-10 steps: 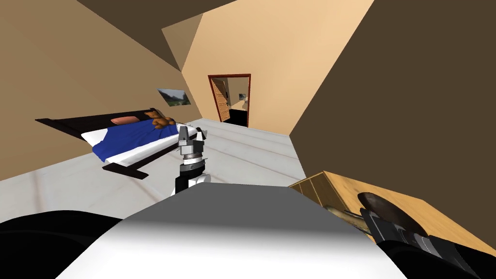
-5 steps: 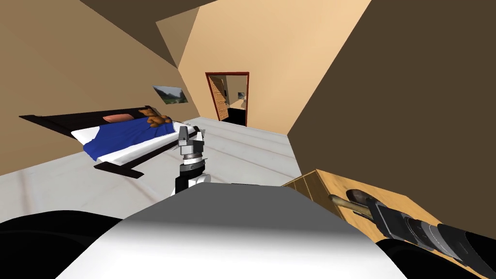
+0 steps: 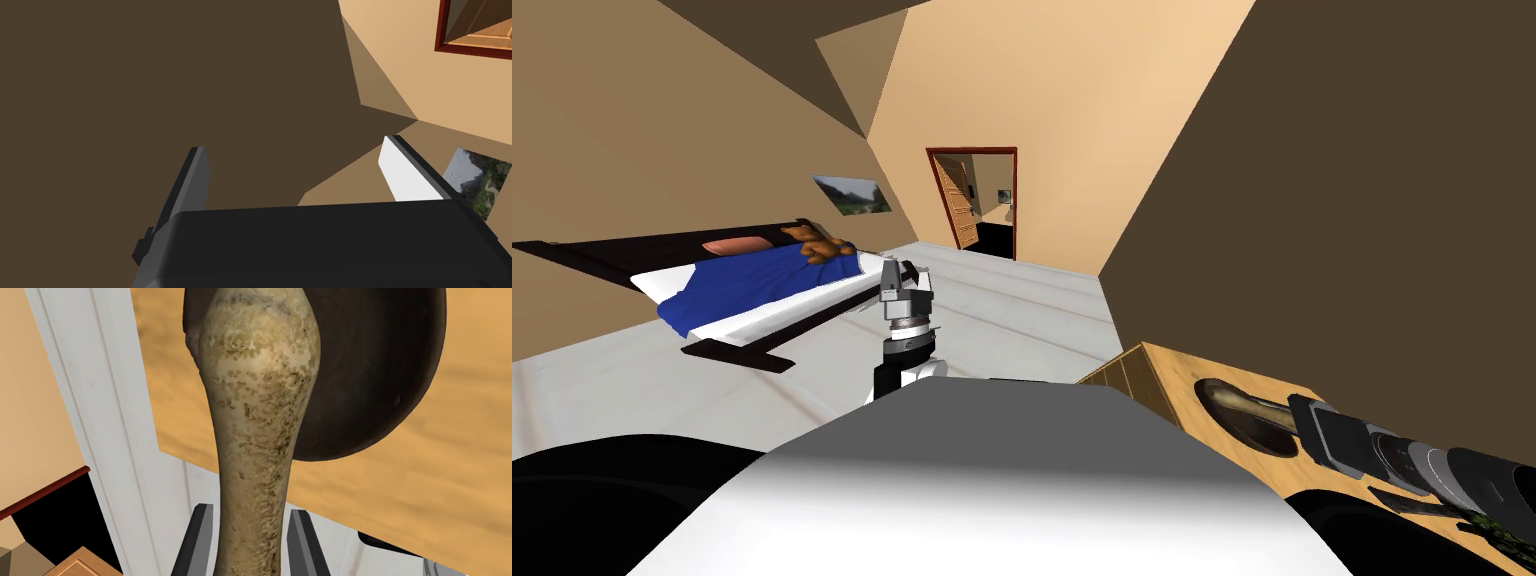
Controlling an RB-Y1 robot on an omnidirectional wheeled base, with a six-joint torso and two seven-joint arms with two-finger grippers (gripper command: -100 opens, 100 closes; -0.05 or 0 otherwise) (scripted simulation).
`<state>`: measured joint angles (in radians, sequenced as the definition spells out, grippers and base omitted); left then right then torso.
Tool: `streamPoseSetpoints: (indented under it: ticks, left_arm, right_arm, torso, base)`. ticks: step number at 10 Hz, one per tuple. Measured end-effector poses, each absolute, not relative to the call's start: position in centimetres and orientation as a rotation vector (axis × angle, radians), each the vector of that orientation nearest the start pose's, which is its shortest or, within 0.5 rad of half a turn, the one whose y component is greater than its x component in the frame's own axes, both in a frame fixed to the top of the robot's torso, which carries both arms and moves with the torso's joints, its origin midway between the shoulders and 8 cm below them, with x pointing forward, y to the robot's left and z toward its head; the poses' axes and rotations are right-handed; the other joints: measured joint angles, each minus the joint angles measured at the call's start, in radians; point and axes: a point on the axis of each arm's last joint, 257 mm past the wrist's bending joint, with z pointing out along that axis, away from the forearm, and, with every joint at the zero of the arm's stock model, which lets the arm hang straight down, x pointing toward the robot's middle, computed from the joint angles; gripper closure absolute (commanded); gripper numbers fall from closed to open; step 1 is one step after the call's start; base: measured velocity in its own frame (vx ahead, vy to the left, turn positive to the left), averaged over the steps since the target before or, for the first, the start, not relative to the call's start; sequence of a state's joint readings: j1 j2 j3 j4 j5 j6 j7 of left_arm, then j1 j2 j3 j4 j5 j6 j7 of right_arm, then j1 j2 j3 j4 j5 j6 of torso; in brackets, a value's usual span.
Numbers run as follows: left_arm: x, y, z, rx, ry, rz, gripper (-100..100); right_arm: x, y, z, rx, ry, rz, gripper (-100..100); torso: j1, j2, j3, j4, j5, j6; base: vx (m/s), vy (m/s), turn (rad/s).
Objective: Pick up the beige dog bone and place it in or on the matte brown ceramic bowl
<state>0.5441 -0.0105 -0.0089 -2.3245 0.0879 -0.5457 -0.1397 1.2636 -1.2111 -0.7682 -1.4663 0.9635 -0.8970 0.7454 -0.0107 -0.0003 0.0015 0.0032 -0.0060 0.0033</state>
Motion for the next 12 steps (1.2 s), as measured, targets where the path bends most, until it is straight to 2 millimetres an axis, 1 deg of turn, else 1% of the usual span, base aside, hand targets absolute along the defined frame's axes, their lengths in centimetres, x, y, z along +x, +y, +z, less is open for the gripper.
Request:
streamPoseSetpoints:
  ticks: [2, 3, 7, 8, 9, 10, 11, 12]
  left_arm:
    - [32.2, 29.0, 3.9, -0.632, 0.548, -1.228, 0]
    - [32.2, 29.0, 3.9, -0.632, 0.548, -1.228, 0]
    - [32.2, 29.0, 3.9, -0.632, 0.548, -1.228, 0]
    - [32.2, 29.0, 3.9, -0.632, 0.548, -1.228, 0]
    - [32.2, 29.0, 3.9, -0.632, 0.548, -1.228, 0]
    - [32.2, 29.0, 3.9, -0.632, 0.548, -1.229, 0]
    - [32.2, 29.0, 3.9, -0.632, 0.548, -1.228, 0]
    - [32.2, 29.0, 3.9, -0.632, 0.548, -1.228, 0]
  right_arm:
    - [13.5, -66.3, -19.8, -1.563, 2.154, -0.496, 100]
    - [13.5, -66.5, -19.7, -1.561, 2.154, -0.503, -100]
    - [13.5, -66.5, -19.7, -1.561, 2.154, -0.503, -100]
    - [13.5, -66.5, -19.7, -1.561, 2.154, -0.503, 0]
    - [13.5, -66.5, -19.7, -1.561, 2.154, -0.503, -100]
    - [13.9, -66.9, -20.2, -1.554, 2.175, -0.489, -100]
    - [14.0, -67.2, -20.8, -1.522, 2.204, -0.474, -100]
    - [14.2, -67.4, -21.2, -1.496, 2.214, -0.467, -100]
  torso:
    - [0.004, 0.000, 0.000, 0.000, 0.002, 0.000]
    - [0.007, 0.000, 0.000, 0.000, 0.001, 0.000]
    - [0.012, -0.002, -0.001, -0.001, 0.003, -0.001]
    - [0.012, -0.002, -0.001, -0.001, 0.003, -0.001]
    - [0.013, -0.002, -0.001, -0.001, 0.003, -0.001]
    - [0.009, 0.006, 0.003, 0.000, 0.002, -0.003]
    - [0.008, 0.011, 0.006, 0.002, 0.001, -0.001]
    - [0.009, 0.009, 0.005, 0.002, 0.002, 0.000]
  base:
    - [-0.023, -0.079, -0.024]
    - [-0.002, -0.011, 0.002]
    - [0.000, 0.000, 0.000]
    - [0.000, 0.000, 0.000]
    - [-0.193, -0.064, 0.329]
    - [-0.261, -0.071, 0.338]
    - [-0.147, -0.030, 0.075]
    - [-0.039, -0.010, -0.037]
